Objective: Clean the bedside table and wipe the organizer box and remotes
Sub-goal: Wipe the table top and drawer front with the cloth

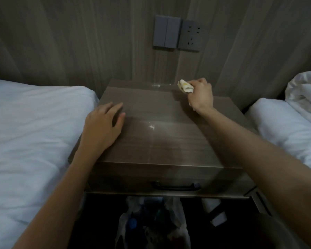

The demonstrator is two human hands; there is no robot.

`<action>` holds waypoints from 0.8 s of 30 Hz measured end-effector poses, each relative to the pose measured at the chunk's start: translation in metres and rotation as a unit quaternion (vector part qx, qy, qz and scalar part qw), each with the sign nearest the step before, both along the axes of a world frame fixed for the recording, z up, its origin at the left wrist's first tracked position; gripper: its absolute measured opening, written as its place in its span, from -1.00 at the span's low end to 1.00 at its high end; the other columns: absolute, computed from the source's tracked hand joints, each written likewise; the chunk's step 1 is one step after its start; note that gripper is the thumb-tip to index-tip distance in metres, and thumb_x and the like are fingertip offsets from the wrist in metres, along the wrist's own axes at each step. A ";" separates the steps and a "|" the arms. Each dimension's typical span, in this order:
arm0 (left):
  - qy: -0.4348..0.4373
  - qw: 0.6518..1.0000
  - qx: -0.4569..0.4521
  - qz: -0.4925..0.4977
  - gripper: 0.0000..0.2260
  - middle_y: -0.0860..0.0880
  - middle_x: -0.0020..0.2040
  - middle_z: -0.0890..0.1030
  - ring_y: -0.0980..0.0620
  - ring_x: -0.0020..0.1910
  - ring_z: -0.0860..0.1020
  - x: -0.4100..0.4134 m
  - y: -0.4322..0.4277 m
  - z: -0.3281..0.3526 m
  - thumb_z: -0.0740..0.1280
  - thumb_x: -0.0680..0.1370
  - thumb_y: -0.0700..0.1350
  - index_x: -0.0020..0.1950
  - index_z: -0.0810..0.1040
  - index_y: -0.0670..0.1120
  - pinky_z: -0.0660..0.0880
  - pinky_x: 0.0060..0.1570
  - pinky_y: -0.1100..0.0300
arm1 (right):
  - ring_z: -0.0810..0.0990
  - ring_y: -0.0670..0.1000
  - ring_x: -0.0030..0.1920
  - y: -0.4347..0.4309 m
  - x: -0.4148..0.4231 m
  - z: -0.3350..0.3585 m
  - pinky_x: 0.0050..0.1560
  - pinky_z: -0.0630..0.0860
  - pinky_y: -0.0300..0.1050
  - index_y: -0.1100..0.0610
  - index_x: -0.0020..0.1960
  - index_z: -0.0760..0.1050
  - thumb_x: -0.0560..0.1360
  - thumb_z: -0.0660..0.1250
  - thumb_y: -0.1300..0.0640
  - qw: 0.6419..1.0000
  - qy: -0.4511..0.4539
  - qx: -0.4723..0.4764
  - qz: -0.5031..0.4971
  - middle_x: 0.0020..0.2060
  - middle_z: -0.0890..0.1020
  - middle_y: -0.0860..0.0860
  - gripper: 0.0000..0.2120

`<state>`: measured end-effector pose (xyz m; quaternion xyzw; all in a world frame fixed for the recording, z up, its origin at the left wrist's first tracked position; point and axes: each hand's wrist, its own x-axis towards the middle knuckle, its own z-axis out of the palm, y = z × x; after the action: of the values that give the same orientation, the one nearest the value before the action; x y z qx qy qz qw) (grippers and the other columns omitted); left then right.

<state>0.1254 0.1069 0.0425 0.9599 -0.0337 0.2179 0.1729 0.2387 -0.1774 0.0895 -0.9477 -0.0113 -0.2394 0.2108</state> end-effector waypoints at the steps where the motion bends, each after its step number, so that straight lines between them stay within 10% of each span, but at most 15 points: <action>1: 0.020 1.000 -0.001 0.002 -0.56 -0.11 0.42 0.44 -0.11 0.37 0.41 0.001 -0.001 0.000 0.10 0.61 0.16 0.44 0.40 0.03 0.33 0.37 -0.10 | 0.40 0.24 0.20 0.001 0.015 -0.004 0.19 0.40 -0.01 0.05 0.29 0.53 0.49 0.20 0.30 1.000 0.005 -0.007 -0.011 0.23 0.47 0.15 -0.58; 14: 0.061 0.996 -0.061 0.019 -0.50 0.01 0.50 0.31 -0.02 0.48 0.26 0.006 -0.004 0.003 -0.04 0.60 0.24 0.49 0.30 0.13 0.24 0.44 -0.09 | 0.53 0.27 0.17 -0.009 0.119 -0.031 0.19 0.42 0.00 0.20 0.18 0.59 0.47 0.26 0.29 0.993 0.046 -0.034 -0.107 0.12 0.61 0.25 -0.69; 24: 0.061 0.995 -0.077 0.026 -0.44 0.08 0.51 0.29 0.02 0.51 0.19 0.004 -0.003 0.003 -0.03 0.51 0.34 0.45 0.33 0.19 0.20 0.46 -0.07 | 0.54 0.26 0.14 0.064 0.127 -0.024 0.15 0.45 -0.01 0.10 0.16 0.62 0.47 0.32 0.16 0.997 0.051 -0.054 0.003 0.08 0.64 0.22 -0.72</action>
<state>0.1292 0.1044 0.0459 0.9559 0.0185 0.1650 0.2421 0.3656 -0.1136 0.0654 -0.9688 -0.0166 -0.1885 0.1602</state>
